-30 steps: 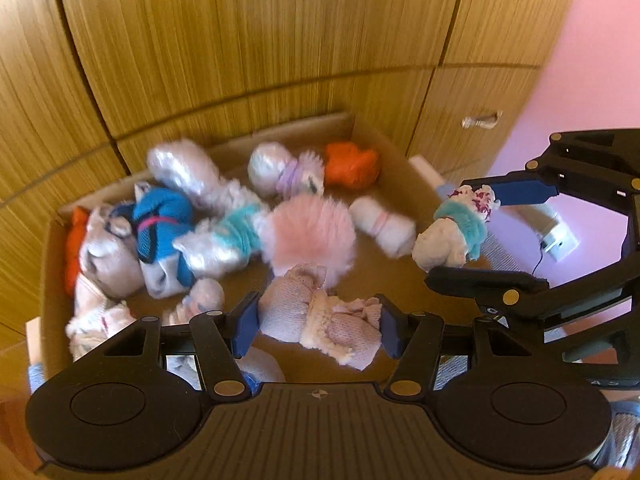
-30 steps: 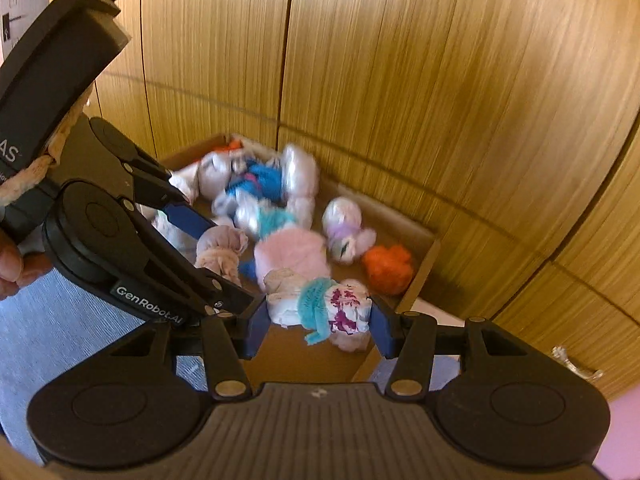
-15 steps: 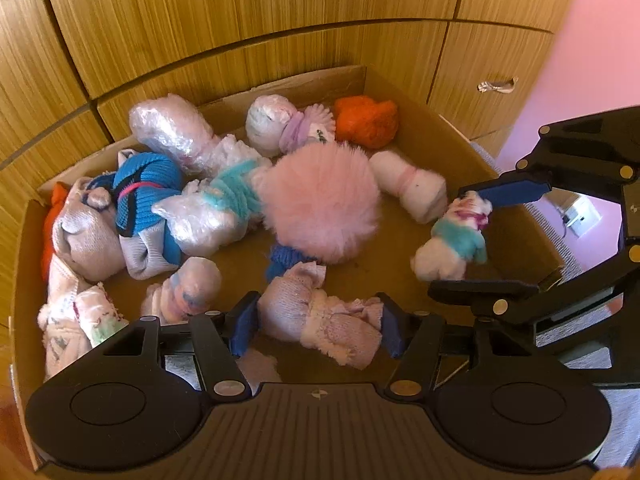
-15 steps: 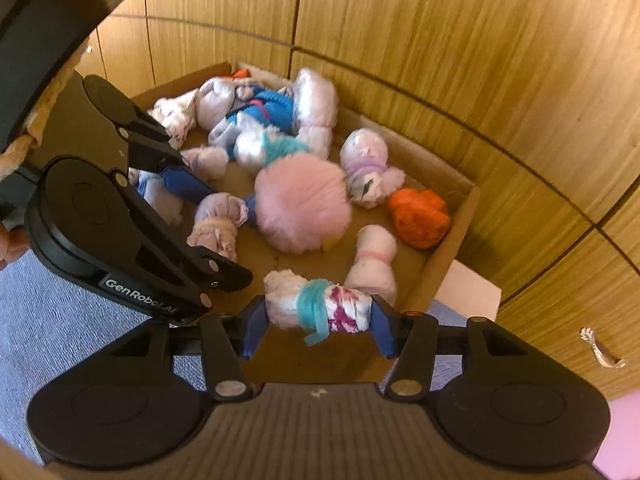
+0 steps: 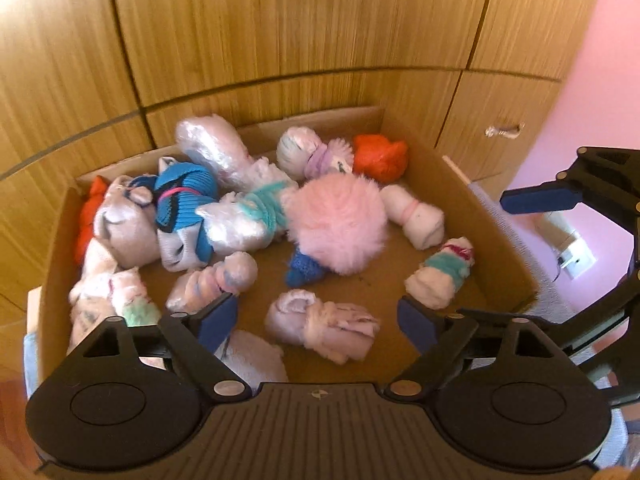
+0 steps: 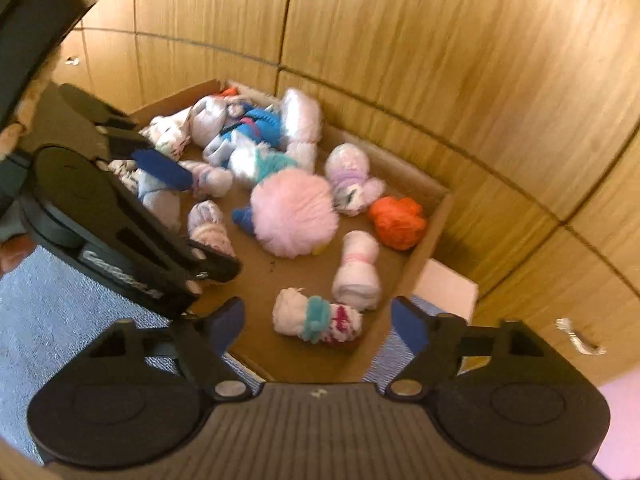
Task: Organize objects
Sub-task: 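Lower both socks into the tray and open both grippers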
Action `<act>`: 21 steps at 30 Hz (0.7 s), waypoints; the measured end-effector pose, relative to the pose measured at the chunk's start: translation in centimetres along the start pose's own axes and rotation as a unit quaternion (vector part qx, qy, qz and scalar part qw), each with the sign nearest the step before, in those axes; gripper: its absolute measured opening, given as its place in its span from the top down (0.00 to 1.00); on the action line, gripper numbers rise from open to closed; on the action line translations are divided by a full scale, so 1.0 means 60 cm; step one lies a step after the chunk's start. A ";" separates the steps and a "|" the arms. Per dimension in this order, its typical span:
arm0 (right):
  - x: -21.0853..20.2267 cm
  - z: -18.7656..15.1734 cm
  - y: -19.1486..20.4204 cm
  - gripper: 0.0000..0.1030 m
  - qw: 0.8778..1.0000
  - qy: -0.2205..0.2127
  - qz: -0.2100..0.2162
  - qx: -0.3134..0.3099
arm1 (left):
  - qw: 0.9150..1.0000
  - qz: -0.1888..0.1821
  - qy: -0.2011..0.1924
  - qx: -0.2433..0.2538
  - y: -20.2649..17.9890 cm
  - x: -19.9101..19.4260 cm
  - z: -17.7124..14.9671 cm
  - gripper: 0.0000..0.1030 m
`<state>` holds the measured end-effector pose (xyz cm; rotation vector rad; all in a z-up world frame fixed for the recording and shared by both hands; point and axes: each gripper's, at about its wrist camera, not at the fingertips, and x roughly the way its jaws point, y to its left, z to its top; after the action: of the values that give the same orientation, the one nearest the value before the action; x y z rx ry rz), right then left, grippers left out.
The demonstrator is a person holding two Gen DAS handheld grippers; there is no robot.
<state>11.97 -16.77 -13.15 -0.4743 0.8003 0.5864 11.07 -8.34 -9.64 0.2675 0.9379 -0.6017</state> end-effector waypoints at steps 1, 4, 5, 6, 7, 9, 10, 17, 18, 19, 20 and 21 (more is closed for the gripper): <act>-0.009 -0.002 0.000 0.20 1.000 -0.004 0.000 0.004 | 1.000 -0.001 -0.005 -0.004 0.000 -0.012 -0.003 0.06; -0.038 -0.007 0.007 0.15 1.000 -0.014 -0.004 0.020 | 1.000 0.000 -0.024 -0.012 -0.001 -0.046 -0.014 0.01; -0.047 -0.009 0.012 0.15 1.000 -0.018 -0.004 0.023 | 0.999 0.002 -0.030 -0.014 -0.003 -0.058 -0.018 0.01; -0.054 -0.010 0.018 0.14 0.999 -0.021 -0.007 0.026 | 0.999 0.006 -0.037 -0.015 -0.004 -0.069 -0.022 0.01; -0.058 -0.008 0.025 0.13 0.999 -0.023 -0.010 0.029 | 0.999 0.009 -0.044 -0.016 -0.006 -0.078 -0.025 0.01; -0.067 -0.007 0.040 0.12 0.999 -0.025 -0.011 0.037 | 0.998 0.014 -0.058 -0.020 -0.009 -0.099 -0.031 0.01; -0.068 -0.006 0.047 0.11 0.999 -0.027 -0.013 0.039 | 0.998 0.016 -0.065 -0.021 -0.011 -0.111 -0.035 0.01; -0.081 -0.003 0.098 0.09 0.996 -0.051 -0.009 0.067 | 0.986 0.040 -0.147 -0.063 0.008 -0.201 -0.060 0.00; -0.082 -0.001 0.106 0.09 0.996 -0.054 -0.004 0.072 | 0.983 0.033 -0.164 -0.076 0.016 -0.216 -0.064 0.00; -0.084 0.000 0.113 0.09 0.996 -0.056 0.002 0.072 | 0.981 0.028 -0.172 -0.087 0.022 -0.224 -0.064 0.00; -0.086 0.003 0.121 0.09 0.996 -0.059 0.005 0.070 | 0.979 0.029 -0.178 -0.096 0.029 -0.233 -0.064 0.00; -0.088 0.006 0.129 0.09 0.996 -0.062 0.007 0.067 | 0.978 0.035 -0.182 -0.099 0.034 -0.241 -0.063 0.00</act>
<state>4.20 -12.42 -10.17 -0.3067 0.7197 0.5653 3.32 0.37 -0.07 0.0091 0.6256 -0.4673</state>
